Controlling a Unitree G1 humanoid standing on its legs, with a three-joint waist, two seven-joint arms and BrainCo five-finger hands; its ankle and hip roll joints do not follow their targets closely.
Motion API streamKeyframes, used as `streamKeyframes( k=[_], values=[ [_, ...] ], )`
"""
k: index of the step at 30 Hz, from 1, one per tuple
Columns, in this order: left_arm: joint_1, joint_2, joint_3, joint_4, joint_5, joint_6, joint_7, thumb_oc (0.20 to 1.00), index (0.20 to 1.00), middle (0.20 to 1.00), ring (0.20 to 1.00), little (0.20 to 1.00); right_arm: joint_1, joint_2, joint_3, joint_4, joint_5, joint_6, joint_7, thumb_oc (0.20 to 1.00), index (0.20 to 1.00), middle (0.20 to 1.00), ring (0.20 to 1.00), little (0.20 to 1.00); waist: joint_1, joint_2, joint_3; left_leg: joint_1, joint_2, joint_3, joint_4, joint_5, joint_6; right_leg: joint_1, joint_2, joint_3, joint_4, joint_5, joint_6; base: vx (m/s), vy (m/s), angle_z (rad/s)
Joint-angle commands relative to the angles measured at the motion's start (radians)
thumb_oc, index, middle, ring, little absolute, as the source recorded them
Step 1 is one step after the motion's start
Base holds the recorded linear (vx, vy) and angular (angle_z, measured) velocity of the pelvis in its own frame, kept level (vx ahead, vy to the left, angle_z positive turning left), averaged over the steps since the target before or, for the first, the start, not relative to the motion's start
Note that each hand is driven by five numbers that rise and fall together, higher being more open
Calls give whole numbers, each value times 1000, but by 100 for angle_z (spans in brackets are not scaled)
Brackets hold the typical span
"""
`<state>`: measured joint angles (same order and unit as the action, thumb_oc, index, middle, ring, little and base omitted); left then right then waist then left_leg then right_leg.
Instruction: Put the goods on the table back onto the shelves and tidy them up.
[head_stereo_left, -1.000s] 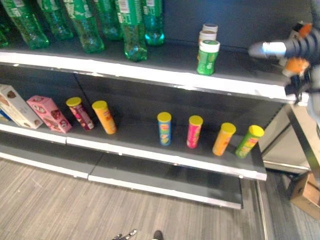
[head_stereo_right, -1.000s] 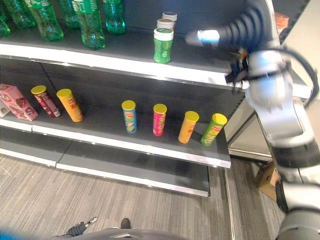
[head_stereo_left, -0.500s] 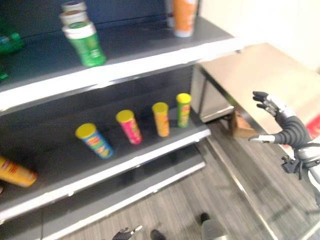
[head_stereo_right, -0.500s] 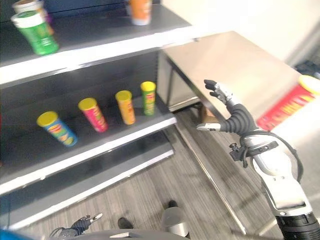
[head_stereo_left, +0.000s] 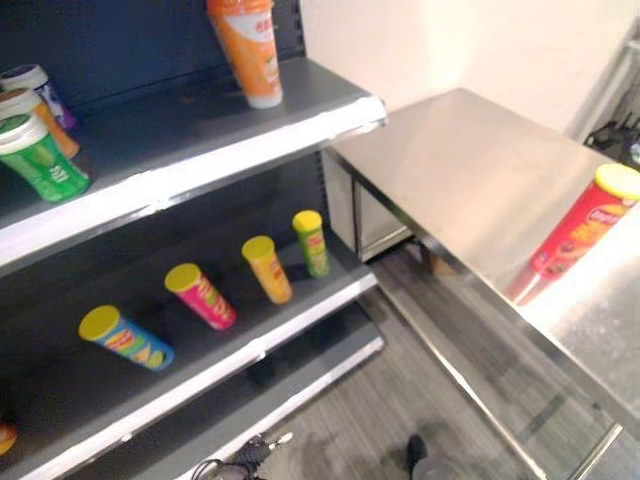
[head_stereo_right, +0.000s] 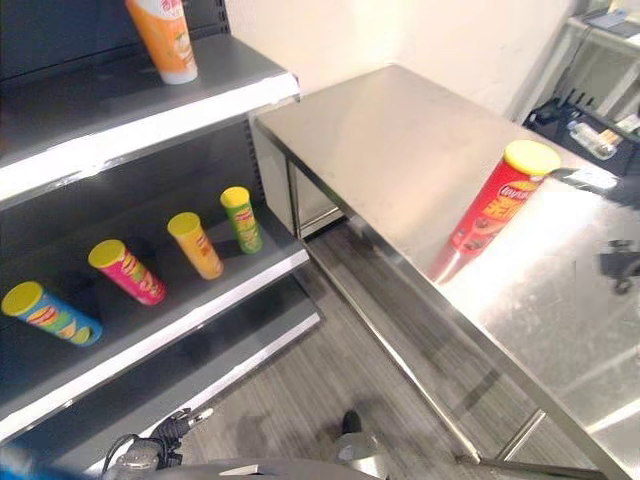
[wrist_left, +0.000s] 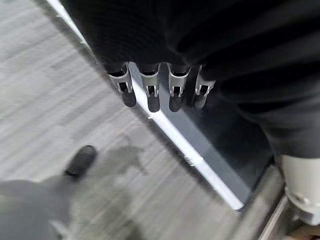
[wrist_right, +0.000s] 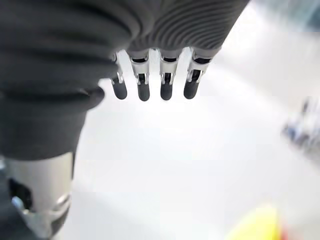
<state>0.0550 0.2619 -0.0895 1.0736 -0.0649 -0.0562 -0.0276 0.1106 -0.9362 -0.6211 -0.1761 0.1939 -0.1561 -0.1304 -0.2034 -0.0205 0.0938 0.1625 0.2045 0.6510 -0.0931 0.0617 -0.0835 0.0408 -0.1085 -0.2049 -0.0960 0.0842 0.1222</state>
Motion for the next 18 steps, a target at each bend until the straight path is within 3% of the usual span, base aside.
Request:
streamKeyframes(
  k=[1, 3, 5, 6, 7, 8, 10, 11, 14, 18],
  values=[
    [-6, 66, 10, 11, -2, -16, -16, 1000, 1000, 1000, 1000, 1000, 4, -58, -132, -23, -24, -74, -73, 1000, 1000, 1000, 1000, 1000, 21, -67, 2, -2, 106, -60, 93, -51, -98, 13, -58, -10, 56, -112, 77, 5, -382, 9],
    [-10, 63, 12, 15, -3, -16, -17, 1000, 1000, 1000, 1000, 1000, 6, -72, -158, -27, -23, -84, -88, 1000, 1000, 1000, 1000, 1000, 22, -61, 11, -20, 143, -64, 145, -47, -111, 28, -34, -13, 44, -127, 60, -7, -254, 4],
    [-7, 59, 20, 18, -8, -19, -10, 1000, 1000, 1000, 1000, 1000, -11, -99, -201, -34, -7, -100, -110, 1000, 1000, 1000, 1000, 1000, 31, -60, 35, -61, 191, -89, 253, 10, -136, 60, 2, -6, 19, -145, 35, -38, -189, -10],
    [-6, 57, 18, 15, -13, -21, -8, 1000, 1000, 1000, 1000, 1000, -26, -108, -212, -33, 7, -113, -129, 1000, 1000, 1000, 1000, 1000, 37, -65, 48, -83, 191, -91, 280, 33, -124, 56, 6, -13, 19, -135, 21, -100, -159, -19],
    [-7, 54, 17, 14, -19, -22, -3, 1000, 1000, 1000, 1000, 1000, -41, -120, -220, -27, 16, -124, -152, 1000, 1000, 1000, 1000, 1000, 50, -68, 58, -111, 175, -141, 303, 34, -119, 57, 8, -5, 16, -134, 16, -134, -104, -31],
    [-13, 45, 17, 19, -33, -23, 0, 1000, 1000, 1000, 1000, 1000, -32, -143, -254, -12, 24, -129, -171, 1000, 1000, 1000, 1000, 1000, 53, -81, 61, -158, 98, -257, 284, -41, -89, 53, 1, 13, 16, -136, 13, -60, -22, -42],
    [-20, 32, -5, 40, -29, -30, 8, 1000, 1000, 1000, 1000, 1000, -28, -154, -267, 31, 31, -134, -188, 1000, 1000, 1000, 1000, 1000, 64, -72, 52, -150, -6, -362, 185, -109, -58, 42, -7, 29, 20, -130, 25, 22, 121, -41],
    [-35, 21, -16, 46, -28, -31, 9, 1000, 1000, 1000, 1000, 1000, -24, -143, -264, 41, 28, -128, -192, 1000, 1000, 1000, 1000, 1000, 60, -63, 46, -147, -41, -400, 146, -110, -51, 29, -11, 42, 28, -122, 31, 57, 205, -36],
    [-43, 21, -33, 45, -11, -34, 8, 1000, 1000, 1000, 1000, 1000, -37, -110, -220, 62, 19, -102, -174, 1000, 1000, 1000, 1000, 1000, 48, -45, 33, -115, -64, -352, 99, -107, -31, 18, -35, 56, 46, -109, 52, 60, 234, -35],
    [-49, 41, -28, 47, -3, -39, 4, 1000, 1000, 1000, 1000, 1000, -66, -91, -100, 120, 67, -74, -89, 1000, 1000, 1000, 1000, 1000, 54, -46, 29, -72, -93, -302, 42, -100, -17, -7, -76, 76, 67, -91, 78, 20, 188, -43]
  ],
)
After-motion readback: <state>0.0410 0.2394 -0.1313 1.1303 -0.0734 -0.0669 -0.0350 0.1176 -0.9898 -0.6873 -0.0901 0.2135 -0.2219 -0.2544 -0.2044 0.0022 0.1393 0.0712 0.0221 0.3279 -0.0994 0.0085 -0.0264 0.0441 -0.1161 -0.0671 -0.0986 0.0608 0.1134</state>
